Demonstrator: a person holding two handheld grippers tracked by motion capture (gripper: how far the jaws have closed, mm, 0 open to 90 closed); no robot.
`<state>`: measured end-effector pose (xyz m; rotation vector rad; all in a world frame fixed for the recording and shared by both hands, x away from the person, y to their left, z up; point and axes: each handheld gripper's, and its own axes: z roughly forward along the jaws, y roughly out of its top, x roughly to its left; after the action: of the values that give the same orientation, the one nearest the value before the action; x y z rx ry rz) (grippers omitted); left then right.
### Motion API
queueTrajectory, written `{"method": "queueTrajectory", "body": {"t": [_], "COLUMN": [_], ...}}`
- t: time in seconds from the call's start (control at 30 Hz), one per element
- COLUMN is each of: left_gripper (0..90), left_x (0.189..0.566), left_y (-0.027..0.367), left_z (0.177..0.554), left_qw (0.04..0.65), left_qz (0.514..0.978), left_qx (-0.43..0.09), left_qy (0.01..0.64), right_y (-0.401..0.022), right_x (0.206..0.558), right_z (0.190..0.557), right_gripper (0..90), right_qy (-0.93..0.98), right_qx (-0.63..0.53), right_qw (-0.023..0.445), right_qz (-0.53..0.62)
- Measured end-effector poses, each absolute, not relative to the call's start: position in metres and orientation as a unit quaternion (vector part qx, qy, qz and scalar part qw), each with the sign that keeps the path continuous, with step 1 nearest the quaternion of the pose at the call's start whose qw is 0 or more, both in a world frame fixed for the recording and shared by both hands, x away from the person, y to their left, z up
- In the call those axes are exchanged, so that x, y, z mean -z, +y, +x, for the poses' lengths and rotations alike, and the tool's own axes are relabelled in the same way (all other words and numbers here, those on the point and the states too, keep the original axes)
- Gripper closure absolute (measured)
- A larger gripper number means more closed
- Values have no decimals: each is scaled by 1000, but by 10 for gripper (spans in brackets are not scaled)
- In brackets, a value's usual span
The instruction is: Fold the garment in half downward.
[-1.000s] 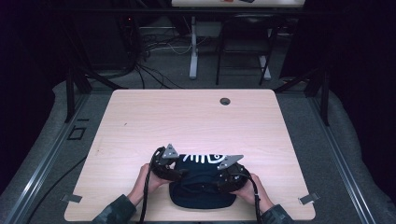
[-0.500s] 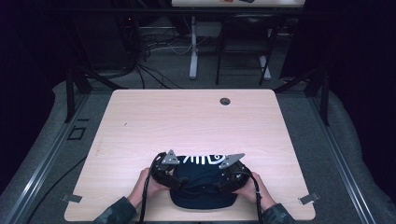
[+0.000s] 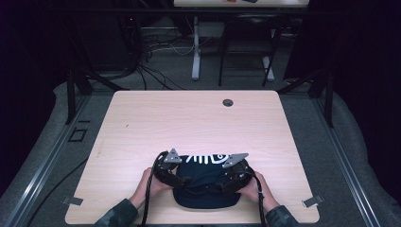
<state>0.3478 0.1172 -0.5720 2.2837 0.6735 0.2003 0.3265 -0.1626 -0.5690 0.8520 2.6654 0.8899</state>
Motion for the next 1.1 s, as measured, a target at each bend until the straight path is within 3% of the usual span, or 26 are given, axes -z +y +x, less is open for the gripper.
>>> {"method": "queueTrajectory", "body": {"t": [0.1, 0.4, 0.7, 1.1], "left_gripper": [144, 45, 23, 15], "left_x": [570, 560, 557, 568], "left_y": [118, 130, 151, 180], "left_z": [348, 345, 345, 344], "left_qw": [376, 394, 398, 376], "left_qz": [885, 873, 860, 855], "left_qx": [-81, -90, -111, -138], "left_qy": [262, 274, 301, 330], "right_y": [-158, -166, -191, -225], "right_x": [570, 554, 539, 547], "right_z": [325, 318, 309, 304], "right_gripper": [0, 0, 0, 0], "right_qy": [906, 889, 878, 865], "right_qx": [-297, -335, -343, -331], "right_qw": [101, 110, 128, 142], "right_qz": [285, 291, 308, 349]}}
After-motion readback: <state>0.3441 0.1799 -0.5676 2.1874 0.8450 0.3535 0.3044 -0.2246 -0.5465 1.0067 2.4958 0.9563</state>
